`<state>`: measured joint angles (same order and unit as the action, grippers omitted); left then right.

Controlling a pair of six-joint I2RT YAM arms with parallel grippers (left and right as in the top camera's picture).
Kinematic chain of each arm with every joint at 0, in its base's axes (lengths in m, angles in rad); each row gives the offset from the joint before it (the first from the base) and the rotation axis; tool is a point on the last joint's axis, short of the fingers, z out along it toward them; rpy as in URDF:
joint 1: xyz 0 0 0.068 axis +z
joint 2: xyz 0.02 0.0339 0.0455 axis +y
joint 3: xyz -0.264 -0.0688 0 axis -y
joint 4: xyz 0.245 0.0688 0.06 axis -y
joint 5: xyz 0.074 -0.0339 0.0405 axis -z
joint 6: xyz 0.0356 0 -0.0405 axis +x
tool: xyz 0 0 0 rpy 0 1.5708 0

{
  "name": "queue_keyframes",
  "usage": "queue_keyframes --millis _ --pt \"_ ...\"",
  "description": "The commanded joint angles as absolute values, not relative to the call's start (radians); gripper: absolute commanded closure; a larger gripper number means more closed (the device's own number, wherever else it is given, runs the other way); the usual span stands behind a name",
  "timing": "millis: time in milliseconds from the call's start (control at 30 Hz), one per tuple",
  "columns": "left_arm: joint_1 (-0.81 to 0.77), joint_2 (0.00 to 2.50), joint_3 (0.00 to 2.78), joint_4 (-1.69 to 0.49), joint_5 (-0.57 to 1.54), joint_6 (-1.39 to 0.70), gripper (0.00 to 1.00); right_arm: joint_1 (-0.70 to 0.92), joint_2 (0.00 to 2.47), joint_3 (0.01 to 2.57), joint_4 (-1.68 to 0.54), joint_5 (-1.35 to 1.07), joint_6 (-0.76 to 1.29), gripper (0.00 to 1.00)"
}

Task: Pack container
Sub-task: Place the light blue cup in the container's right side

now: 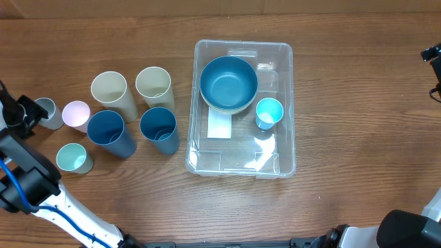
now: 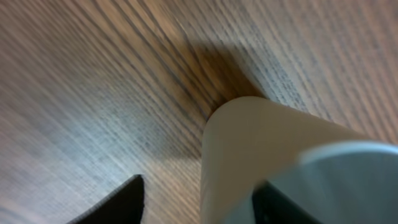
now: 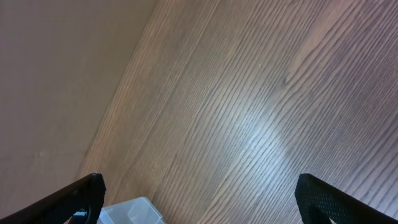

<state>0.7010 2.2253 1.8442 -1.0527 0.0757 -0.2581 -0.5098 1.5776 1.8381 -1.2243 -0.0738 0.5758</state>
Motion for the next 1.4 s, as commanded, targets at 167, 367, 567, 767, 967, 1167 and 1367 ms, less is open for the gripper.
queue_keyframes --millis 167,367,567,767,967,1167,1367 --pt "0.693 2.111 1.857 -1.049 0.067 -0.233 0.96 -0.512 1.565 1.839 -1.222 -0.072 0.58 0.0" --pt "0.66 1.753 1.909 -1.074 0.087 -0.31 0.96 -0.512 1.565 1.839 -1.222 -0.072 0.58 0.0" --pt "0.29 1.419 1.927 -1.051 0.294 -0.041 0.96 -0.512 1.565 1.839 -1.222 -0.072 0.58 0.0" --pt "-0.258 1.48 1.913 -1.057 0.225 0.069 0.96 -0.512 1.565 1.839 -1.222 -0.072 0.58 0.0" --pt "-0.524 1.763 1.913 -0.957 0.158 0.094 0.96 -0.512 1.565 1.839 -1.222 -0.072 0.58 0.0" --pt "-0.638 1.986 1.913 -0.862 0.183 0.09 0.96 -0.512 1.565 1.839 -1.222 -0.072 0.58 0.0" --pt "-0.67 2.054 1.913 -0.875 0.172 0.09 0.96 -0.512 1.565 1.839 -1.222 -0.072 0.58 0.0"
